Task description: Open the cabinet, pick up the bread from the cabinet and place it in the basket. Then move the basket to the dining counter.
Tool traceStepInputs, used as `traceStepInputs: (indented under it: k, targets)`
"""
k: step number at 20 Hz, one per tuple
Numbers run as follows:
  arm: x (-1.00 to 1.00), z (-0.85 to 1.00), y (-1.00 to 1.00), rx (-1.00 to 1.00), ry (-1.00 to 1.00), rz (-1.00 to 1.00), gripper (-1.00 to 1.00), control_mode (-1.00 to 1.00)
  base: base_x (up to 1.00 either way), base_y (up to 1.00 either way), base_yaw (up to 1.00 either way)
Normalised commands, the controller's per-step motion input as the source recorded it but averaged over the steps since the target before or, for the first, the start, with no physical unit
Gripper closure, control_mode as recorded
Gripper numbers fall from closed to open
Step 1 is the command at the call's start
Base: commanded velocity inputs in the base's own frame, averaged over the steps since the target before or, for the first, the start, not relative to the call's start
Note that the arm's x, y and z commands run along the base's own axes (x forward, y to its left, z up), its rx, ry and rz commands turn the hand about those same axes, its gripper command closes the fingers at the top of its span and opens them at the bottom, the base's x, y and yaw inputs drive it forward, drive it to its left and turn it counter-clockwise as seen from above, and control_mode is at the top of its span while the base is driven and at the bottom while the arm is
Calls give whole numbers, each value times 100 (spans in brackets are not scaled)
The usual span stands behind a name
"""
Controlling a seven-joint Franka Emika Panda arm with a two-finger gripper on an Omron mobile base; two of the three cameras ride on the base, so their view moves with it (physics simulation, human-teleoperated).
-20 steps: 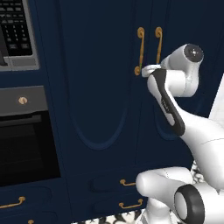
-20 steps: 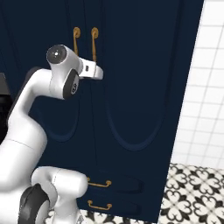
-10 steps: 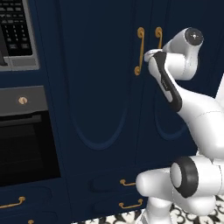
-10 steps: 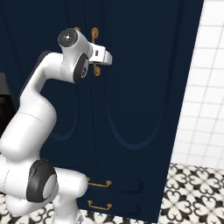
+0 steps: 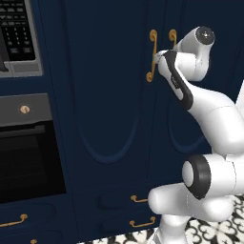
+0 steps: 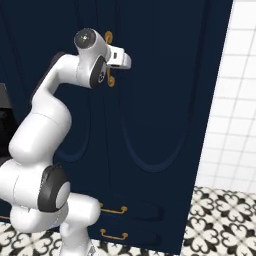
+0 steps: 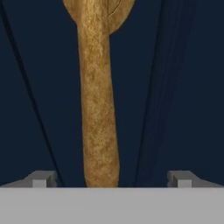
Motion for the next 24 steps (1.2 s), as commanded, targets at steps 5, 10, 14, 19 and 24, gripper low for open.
traceStepInputs:
  k: [5,10,14,19,24]
  targets:
    - [47,-56,2,0,-22,0,100,-100,0,0,0]
    - [82,-55,-14,0,-4,-8,100,-100,0,0,0]
    - [-1,-11,-95,1,11,-20,100,-100,0,0,0]
    - [-71,-3,-100,7,0,-9,100,-100,0,0,0]
    - [-86,0,-100,6,0,-2,100,-100,0,0,0]
